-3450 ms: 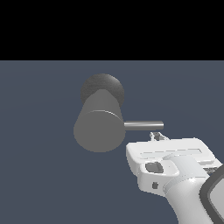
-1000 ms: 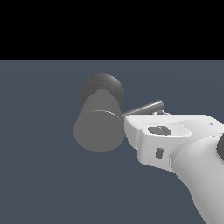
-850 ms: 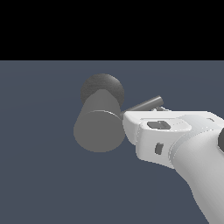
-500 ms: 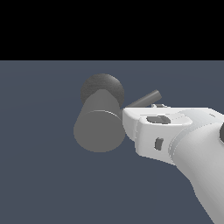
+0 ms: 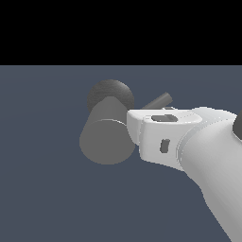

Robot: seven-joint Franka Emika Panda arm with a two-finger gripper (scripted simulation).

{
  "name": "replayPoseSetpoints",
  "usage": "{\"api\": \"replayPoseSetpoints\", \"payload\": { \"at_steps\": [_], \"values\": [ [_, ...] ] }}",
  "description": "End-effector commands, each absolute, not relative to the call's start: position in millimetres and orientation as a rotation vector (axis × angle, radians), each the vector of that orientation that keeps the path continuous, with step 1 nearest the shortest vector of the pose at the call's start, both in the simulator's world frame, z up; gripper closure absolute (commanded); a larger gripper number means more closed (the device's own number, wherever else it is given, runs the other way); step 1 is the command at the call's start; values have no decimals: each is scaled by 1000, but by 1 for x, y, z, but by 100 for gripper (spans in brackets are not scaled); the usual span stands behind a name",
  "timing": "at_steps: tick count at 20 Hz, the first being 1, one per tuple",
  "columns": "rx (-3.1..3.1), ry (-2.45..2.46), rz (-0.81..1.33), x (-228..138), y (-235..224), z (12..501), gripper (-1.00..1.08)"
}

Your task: Turn on the faucet by rotating a designated handle.

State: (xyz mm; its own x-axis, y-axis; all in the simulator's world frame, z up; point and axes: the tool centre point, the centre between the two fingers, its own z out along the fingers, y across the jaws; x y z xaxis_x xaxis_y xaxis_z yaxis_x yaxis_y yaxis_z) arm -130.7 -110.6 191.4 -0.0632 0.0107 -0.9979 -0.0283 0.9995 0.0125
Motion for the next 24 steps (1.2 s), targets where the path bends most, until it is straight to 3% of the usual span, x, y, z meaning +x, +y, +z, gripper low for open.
{"api": "replayPoseSetpoints", "payload": {
  "at_steps": [1, 14, 15, 16, 24],
  "values": [
    [-23, 1598, 41, -127, -99, 210, 108],
    [-31, 1572, 45, -128, -72, 250, 108],
    [-31, 1572, 45, -128, -72, 250, 108],
    [-3, 1636, 26, -131, -91, 220, 108],
    [-13, 1614, 32, -130, -64, 242, 108]
  ]
}}
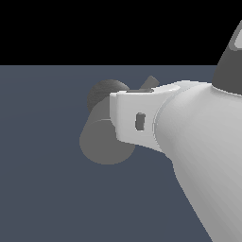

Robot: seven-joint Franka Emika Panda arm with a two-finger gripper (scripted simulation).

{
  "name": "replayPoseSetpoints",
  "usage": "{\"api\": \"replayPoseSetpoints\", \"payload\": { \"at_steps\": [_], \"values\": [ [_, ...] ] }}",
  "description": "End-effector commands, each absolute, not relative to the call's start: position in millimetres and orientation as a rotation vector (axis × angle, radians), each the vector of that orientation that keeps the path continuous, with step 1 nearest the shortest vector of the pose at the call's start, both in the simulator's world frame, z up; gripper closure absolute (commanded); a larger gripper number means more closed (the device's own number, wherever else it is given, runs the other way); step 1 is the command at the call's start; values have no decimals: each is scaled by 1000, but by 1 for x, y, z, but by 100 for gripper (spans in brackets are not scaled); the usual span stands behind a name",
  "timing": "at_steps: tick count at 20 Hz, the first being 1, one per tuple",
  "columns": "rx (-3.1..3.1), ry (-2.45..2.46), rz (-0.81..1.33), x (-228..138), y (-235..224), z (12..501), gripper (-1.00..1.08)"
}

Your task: Turn on the faucet by rotating a designated handle.

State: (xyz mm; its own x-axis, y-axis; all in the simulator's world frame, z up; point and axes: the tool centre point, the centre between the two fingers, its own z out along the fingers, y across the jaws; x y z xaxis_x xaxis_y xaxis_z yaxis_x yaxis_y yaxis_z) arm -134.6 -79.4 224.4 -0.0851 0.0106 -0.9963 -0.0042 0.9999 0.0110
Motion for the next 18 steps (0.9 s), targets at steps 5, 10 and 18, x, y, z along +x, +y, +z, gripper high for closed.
{"api": "replayPoseSetpoints", "payload": {
  "at_steps": [5, 10, 18],
  "values": [
    [-19, 1601, 36, -130, -48, 255, 108],
    [-24, 1587, 40, -130, -32, 267, 108],
    [3, 1665, 22, -142, -33, 245, 108]
  ]
}}
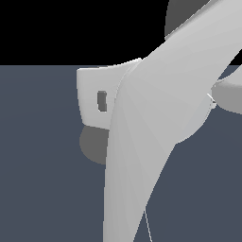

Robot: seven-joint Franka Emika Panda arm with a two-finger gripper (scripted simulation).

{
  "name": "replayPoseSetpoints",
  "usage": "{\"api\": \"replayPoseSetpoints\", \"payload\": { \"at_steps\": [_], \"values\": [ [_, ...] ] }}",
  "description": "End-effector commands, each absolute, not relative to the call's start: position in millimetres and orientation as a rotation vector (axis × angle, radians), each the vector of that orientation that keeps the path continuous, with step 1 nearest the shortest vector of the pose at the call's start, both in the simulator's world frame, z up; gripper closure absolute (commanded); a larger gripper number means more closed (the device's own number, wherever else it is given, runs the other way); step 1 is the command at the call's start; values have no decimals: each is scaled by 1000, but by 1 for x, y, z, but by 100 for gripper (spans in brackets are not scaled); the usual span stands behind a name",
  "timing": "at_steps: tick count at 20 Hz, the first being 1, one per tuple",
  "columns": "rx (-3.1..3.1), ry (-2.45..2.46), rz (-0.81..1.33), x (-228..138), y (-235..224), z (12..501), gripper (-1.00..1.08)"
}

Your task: Turn on the faucet by rotating a designated handle.

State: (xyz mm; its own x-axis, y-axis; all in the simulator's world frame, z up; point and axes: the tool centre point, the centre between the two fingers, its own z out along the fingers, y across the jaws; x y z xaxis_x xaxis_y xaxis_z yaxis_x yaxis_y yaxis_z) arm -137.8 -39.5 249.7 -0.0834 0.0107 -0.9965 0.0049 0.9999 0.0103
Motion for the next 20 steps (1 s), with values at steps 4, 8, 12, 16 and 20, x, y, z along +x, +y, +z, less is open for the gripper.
{"api": "replayPoseSetpoints", "payload": {
  "at_steps": [4, 8, 12, 16, 20],
  "values": [
    [5, 1670, 20, -137, -26, 243, 108],
    [-2, 1651, 25, -136, -11, 251, 108],
    [-8, 1633, 30, -135, 3, 259, 108],
    [-15, 1616, 34, -134, 17, 267, 108],
    [-21, 1599, 38, -134, 30, 275, 108]
  ]
}}
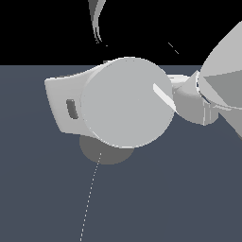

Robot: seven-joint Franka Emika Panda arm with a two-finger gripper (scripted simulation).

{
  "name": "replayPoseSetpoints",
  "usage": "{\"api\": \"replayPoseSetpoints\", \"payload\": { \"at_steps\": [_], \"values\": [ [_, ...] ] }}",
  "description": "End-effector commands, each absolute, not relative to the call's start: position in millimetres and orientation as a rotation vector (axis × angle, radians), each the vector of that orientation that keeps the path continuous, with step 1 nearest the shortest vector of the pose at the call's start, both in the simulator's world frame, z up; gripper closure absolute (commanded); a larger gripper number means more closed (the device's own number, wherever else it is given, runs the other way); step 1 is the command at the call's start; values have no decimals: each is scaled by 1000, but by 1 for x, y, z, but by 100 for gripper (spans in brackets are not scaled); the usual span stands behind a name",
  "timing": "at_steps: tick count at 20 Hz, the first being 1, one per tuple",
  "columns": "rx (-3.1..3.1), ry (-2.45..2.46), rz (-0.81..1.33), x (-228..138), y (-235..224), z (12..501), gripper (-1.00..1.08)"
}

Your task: Turn on the faucet by rotating a designated handle.

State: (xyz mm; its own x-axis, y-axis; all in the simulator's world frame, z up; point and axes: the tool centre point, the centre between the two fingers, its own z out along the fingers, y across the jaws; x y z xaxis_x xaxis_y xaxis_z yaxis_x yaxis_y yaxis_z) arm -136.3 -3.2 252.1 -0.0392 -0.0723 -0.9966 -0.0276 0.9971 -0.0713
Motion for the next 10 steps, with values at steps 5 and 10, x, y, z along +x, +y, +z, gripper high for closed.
{"api": "replayPoseSetpoints", "payload": {
  "at_steps": [5, 10],
  "values": [
    [-28, 1579, 43, -134, 46, 284, 108],
    [5, 1666, -63, -137, 4, 229, 108]
  ]
}}
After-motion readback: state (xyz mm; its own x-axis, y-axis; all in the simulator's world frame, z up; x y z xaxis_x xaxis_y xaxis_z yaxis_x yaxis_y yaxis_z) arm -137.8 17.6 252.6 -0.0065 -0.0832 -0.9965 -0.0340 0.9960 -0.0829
